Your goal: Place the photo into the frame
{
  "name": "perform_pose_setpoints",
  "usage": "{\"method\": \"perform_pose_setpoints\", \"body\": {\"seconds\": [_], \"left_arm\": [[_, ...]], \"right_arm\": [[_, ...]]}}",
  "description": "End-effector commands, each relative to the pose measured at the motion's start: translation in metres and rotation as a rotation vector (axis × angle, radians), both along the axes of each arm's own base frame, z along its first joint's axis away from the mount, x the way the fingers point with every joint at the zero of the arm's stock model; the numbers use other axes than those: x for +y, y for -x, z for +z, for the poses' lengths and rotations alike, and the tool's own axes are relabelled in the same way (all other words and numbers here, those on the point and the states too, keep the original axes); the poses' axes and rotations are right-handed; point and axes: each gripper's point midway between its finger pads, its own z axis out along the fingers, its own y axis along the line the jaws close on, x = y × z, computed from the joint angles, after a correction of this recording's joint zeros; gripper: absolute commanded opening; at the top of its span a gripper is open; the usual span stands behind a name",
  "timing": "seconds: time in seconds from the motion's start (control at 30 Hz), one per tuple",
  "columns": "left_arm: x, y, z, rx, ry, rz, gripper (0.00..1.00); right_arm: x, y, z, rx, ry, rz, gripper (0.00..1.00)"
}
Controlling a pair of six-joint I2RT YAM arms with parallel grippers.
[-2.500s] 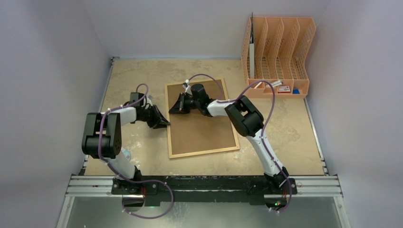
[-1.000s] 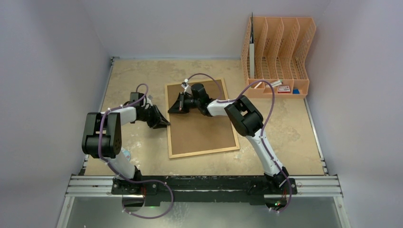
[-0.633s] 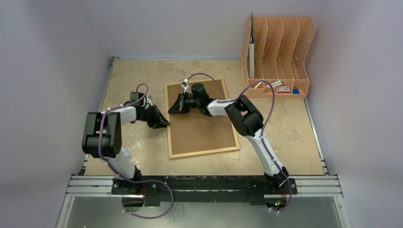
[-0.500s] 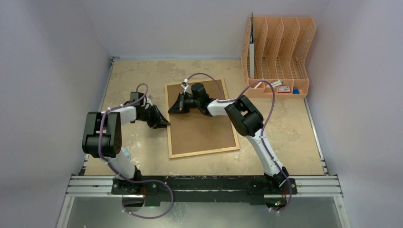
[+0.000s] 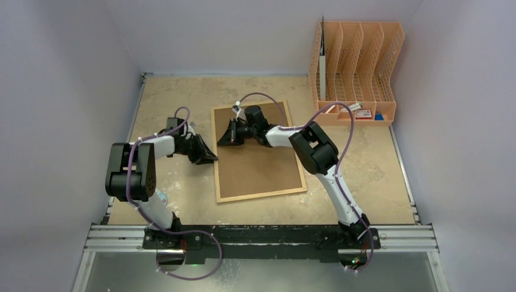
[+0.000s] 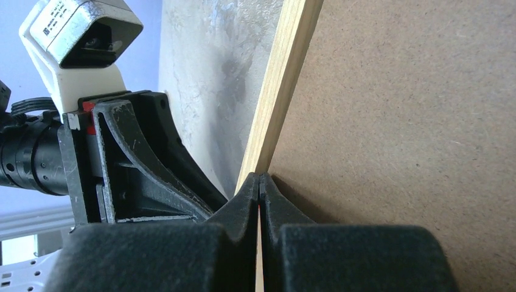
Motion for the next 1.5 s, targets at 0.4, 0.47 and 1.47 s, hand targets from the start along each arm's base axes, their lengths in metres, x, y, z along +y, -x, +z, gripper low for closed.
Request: {"method": "perform_pose_setpoints", "body": {"seconds": [0.4,0.47,1.47], "left_arm": [[0.031,0.009,-0.051,0.079,-0.228,0.038,0.16],[0.032,0.01,-0.053,0.087,-0.231,0.039,0.16],[0.037,0.014,-0.057,0.11,-0.247,0.048,0.15]], "right_arm": [[0.016,0.0,0.066,-0.059,-0.206,0.038,0.02],[0.016,-0.001,0.061,-0.047,-0.196,0.027,0.0],[-0.01,0.027,-0.044,0.121,0.115,0.067,0.0]]}}
